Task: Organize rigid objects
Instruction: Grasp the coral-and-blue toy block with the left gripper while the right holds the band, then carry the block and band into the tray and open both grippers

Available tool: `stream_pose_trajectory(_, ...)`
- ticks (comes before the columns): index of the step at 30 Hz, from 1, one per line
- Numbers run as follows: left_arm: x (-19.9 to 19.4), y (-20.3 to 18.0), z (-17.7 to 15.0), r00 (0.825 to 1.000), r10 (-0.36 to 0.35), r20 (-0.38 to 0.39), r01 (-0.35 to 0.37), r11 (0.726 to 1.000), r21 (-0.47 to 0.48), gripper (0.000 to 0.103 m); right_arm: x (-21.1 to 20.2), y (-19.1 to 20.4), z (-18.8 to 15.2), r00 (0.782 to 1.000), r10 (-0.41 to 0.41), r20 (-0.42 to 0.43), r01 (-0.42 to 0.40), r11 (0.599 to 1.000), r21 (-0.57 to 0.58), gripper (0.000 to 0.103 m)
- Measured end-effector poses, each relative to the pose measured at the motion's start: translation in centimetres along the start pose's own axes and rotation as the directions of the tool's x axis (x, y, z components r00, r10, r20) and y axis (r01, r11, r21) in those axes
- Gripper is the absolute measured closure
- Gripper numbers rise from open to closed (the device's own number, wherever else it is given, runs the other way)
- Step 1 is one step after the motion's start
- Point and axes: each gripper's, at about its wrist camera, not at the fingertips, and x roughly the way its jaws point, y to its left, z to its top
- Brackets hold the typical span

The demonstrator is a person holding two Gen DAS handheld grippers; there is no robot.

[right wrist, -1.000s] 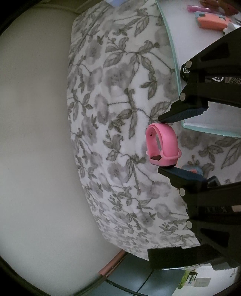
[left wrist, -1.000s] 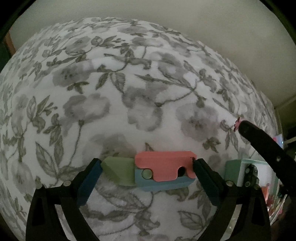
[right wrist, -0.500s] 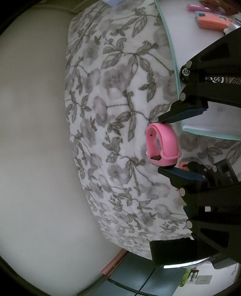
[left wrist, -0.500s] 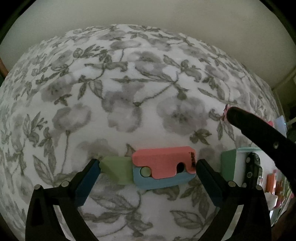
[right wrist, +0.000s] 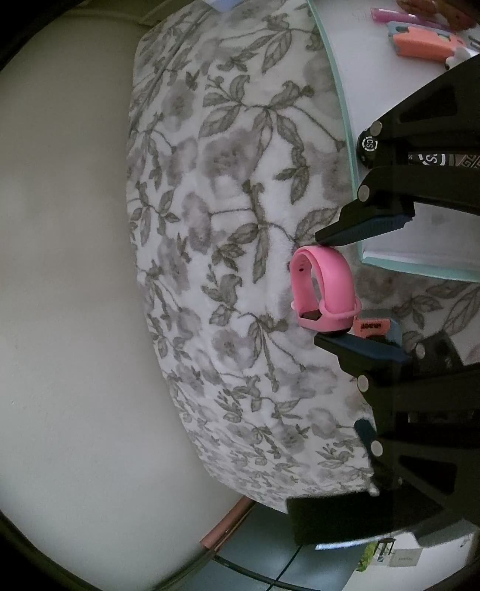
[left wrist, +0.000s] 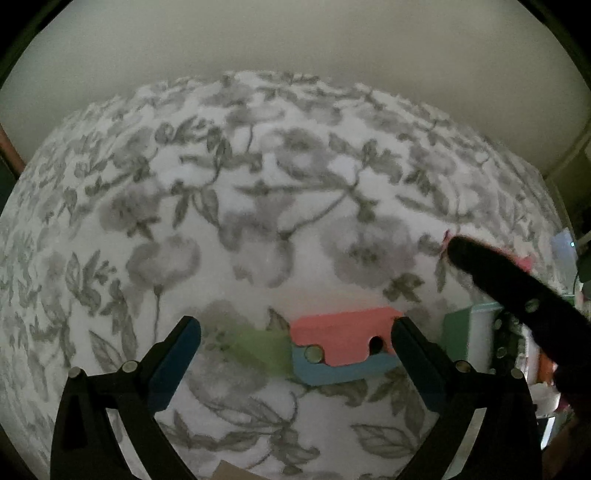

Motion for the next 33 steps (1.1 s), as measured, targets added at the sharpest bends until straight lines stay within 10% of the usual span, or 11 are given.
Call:
stream_pose_trajectory(13,1.6,-2.6,-1.3,0.998,0.008,-0.063,-0.001,0.994,0.105,0.001,0.0,-0.6,-0.1,1.0,0.0,-0.002,0.0,1.0,0.013,0.052)
stream_pose_trajectory(20,0.5,-2.9,-1.7,0.999,0.016,-0.037,-0.011,0.991,0.13,0.026,0.1,-0.9,-0.2,1.0,-0.001,-0.008,0.001,1.0,0.022,0.052)
stream_pose_trajectory(33,-0.4,-2.0,-1.3,0.999,-0.028,-0.036,0.032,0.994,0.108,0.028,0.0,-0.9,-0.4,1.0,-0.012,-0.013,0.012,1.0,0.015,0.052)
